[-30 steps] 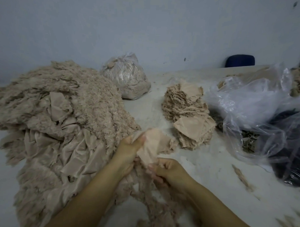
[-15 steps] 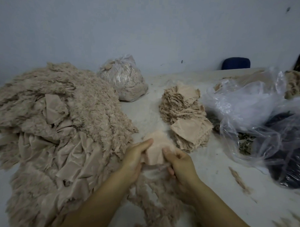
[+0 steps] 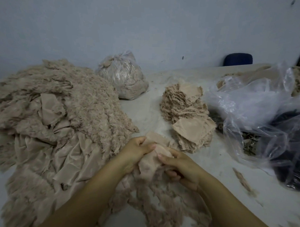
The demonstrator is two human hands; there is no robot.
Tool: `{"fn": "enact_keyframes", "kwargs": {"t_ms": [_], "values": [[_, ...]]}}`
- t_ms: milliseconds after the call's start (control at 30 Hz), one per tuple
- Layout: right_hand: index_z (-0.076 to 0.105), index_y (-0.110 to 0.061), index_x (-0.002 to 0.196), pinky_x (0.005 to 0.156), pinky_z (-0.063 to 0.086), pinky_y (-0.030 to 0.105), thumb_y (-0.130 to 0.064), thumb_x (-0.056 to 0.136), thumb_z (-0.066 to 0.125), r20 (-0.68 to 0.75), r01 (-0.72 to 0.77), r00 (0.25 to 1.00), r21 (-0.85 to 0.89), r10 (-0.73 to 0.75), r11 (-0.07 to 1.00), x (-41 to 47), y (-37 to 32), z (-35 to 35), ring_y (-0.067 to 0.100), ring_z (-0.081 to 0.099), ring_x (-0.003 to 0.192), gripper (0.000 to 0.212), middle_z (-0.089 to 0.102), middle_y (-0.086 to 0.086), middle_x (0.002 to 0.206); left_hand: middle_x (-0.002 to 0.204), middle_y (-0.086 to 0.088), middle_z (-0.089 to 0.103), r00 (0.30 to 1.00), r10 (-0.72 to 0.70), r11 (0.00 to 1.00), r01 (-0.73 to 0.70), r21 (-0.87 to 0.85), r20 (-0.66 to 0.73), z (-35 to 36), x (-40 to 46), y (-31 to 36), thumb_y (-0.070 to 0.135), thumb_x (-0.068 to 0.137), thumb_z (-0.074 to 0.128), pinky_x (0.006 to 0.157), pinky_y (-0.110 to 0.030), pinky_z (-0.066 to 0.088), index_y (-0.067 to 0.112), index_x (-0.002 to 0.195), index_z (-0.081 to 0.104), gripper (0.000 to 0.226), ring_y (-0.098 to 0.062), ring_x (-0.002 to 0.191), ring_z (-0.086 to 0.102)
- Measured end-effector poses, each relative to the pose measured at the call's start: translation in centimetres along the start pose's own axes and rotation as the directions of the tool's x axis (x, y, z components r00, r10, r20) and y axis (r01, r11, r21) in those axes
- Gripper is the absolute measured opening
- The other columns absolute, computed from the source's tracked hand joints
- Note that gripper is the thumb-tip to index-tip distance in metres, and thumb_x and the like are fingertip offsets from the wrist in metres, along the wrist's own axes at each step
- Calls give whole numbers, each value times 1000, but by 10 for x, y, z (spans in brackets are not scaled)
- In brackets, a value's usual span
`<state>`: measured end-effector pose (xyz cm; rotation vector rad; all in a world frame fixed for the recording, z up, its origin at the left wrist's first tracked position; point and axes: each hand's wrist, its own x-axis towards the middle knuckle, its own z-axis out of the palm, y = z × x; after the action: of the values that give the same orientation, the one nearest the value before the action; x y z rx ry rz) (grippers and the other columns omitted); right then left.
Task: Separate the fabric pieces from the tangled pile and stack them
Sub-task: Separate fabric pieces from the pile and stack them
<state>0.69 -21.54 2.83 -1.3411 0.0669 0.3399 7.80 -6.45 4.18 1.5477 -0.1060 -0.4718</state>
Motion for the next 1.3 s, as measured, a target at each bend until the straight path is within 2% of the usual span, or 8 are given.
{"fn": "enact_keyframes", "kwargs": {"t_ms": [267, 467, 567, 667, 767, 900, 1033, 1300], "values": [[47, -11, 73, 32, 24, 17, -10, 93, 57, -377, 173, 922, 206, -86, 963, 24, 3, -18, 7, 32, 33, 22, 42, -3, 45, 76, -11, 63, 972, 37, 955, -103, -278, -231, 16, 38, 4, 7, 87, 63, 59, -33, 55, 8, 80, 53, 13, -23, 67, 61], [50, -6, 74, 43, 41, 27, -25, 94, 61, -627, 151, 766, -40, -142, 988, 35, 16, -35, 15, 49, 42, 29, 56, 9, 57, 79, -11, 58, 915, 139, 988, -101, 119, -379, 5, 50, -21, 9, 80, 73, 68, -33, 48, 6, 77, 57, 17, -26, 77, 57], [57, -8, 79, 46, 43, 27, -24, 90, 64, -580, -29, 799, -299, -158, 954, 13, 30, -39, 18, 51, 44, 21, 63, 9, 64, 112, -3, 55, 947, 158, 970, -97, 223, -278, -9, 47, -25, 14, 81, 74, 96, -36, 46, 4, 119, 57, 43, -21, 110, 54], [66, -15, 71, 40, 38, 21, -26, 89, 66, -320, -175, 947, -567, -19, 805, -12, 20, -39, 13, 48, 37, 22, 68, -1, 62, 109, 0, 63, 941, 313, 891, -244, 383, -129, -29, 30, -11, 8, 83, 70, 92, -24, 48, 9, 112, 63, 29, -17, 107, 58], [70, -27, 73, 53, 44, 13, -30, 89, 66, -248, -65, 942, -796, -226, 602, -20, 9, -23, 2, 59, 53, 17, 69, -8, 65, 78, 8, 72, 949, 248, 823, -313, 475, 197, -68, -1, 0, 10, 81, 73, 69, -13, 51, 24, 84, 71, 14, -12, 80, 65], [70, -32, 92, 63, 42, 10, -38, 88, 66, -66, 199, 920, -771, -387, 605, -20, 34, 28, -2, 56, 66, 8, 64, -14, 76, 97, 17, 66, 893, -132, 527, -305, 793, 431, -109, -45, -7, 52, 63, 78, 78, -13, 46, 38, 100, 70, 40, 5, 87, 59], [66, -29, 108, 77, 46, 28, -38, 95, 54, 157, 236, 937, -943, -311, 234, -22, 72, 43, 15, 57, 89, 20, 57, -3, 101, 107, 2, 56, 884, 6, 284, -451, 846, 468, -117, -66, -38, 37, 80, 72, 90, -24, 42, 10, 99, 69, 33, -10, 101, 52], [67, -36, 73, 63, 39, 10, -64, 70, 64, -10, 230, 951, -641, -308, 732, -28, 45, 52, -5, 54, 72, 28, 58, -13, 75, 58, 15, 44, 815, 465, 542, -570, 617, 345, -67, -73, -45, 15, 85, 57, 53, -12, 29, 30, 64, 41, 30, 4, 54, 40]]}}
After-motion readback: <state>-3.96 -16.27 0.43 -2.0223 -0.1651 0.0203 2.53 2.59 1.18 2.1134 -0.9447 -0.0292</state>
